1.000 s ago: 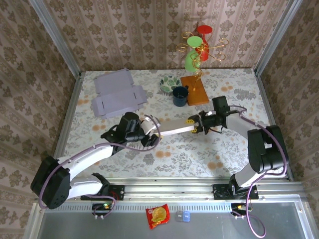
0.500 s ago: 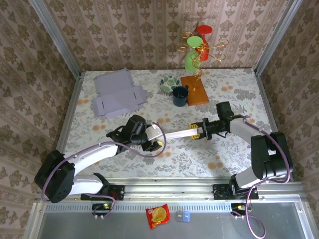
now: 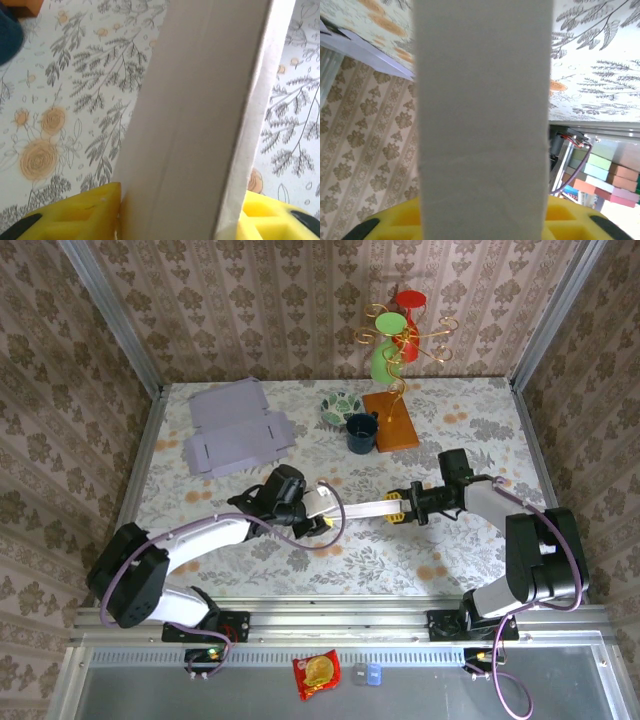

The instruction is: Fold the paper box

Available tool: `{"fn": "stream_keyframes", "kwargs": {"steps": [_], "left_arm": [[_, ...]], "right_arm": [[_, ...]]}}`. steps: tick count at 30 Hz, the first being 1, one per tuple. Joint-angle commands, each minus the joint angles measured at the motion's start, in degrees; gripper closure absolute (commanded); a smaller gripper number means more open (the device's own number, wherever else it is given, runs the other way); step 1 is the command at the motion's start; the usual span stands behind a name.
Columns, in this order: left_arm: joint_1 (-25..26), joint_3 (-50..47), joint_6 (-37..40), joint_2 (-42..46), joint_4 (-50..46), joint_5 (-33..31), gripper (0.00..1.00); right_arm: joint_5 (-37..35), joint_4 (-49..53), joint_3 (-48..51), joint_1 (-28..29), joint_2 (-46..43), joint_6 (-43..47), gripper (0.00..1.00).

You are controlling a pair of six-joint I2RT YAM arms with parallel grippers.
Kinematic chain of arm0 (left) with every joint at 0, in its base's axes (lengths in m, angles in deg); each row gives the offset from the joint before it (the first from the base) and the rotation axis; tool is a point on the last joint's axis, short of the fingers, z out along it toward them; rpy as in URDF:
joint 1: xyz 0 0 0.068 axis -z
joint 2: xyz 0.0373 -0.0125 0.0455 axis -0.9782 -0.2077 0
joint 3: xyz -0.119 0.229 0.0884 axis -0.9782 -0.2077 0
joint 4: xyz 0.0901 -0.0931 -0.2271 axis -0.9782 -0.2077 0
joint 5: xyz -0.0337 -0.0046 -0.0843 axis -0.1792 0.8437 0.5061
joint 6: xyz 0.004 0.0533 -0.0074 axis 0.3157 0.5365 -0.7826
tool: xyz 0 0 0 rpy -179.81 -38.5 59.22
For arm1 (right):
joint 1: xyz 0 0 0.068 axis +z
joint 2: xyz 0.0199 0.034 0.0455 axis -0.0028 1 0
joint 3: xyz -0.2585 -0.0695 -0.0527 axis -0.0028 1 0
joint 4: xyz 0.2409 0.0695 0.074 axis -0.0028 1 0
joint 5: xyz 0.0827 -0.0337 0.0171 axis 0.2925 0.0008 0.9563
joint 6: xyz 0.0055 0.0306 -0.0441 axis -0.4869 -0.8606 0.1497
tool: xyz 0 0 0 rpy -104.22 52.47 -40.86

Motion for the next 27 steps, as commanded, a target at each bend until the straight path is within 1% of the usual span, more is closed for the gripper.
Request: {"fn": "stream_keyframes", "kwargs": {"steps": [1, 7, 12, 16, 19, 21, 22, 23, 27], "left_arm": [[0.2, 3.0, -2.1, -2.4, 0.1, 2.8, 0.58], [0.1, 5.2, -4.4, -4.5, -0.3, 4.7, 0.65], [0.1, 6.5, -5.3, -5.6, -1.2, 5.5, 0.67], [0.2, 8.6, -5.9, -6.3, -4.4, 4.9, 0.66], [0.5, 11.5, -7.2, -7.3, -8.8, 2.4, 0.66], [0.8, 13.5, -8.5, -8.1, -12.4, 0.3, 0.66], [1.0, 14.7, -9.2, -8.6, -14.2, -0.8, 0.66], [1.3, 15.7, -9.8, -9.1, -16.0, -1.9, 0.67], [2.3, 17.2, -12.0, -9.5, -18.9, -4.8, 0.67]], "right_arm": [[1.5, 0.6, 1.5, -0.6, 0.5, -1.2, 0.6], [2.2, -0.2, -0.2, -3.1, 1.9, -1.5, 0.45], [2.3, 0.6, -1.6, -5.0, 2.2, -1.0, 0.36], [0.6, 3.1, -2.2, -8.2, 1.1, 0.7, 0.31], [-3.9, 5.3, -2.8, -11.7, -2.7, 1.1, 0.28], [-7.4, 9.3, -4.4, -13.1, -4.9, 3.2, 0.27], [-9.8, 10.3, -5.3, -13.5, -6.6, 4.2, 0.27], [-12.6, 14.0, -6.2, -13.6, -8.4, 5.5, 0.27], [-22.7, 20.2, -8.8, -12.7, -14.3, 9.6, 0.3]]}}
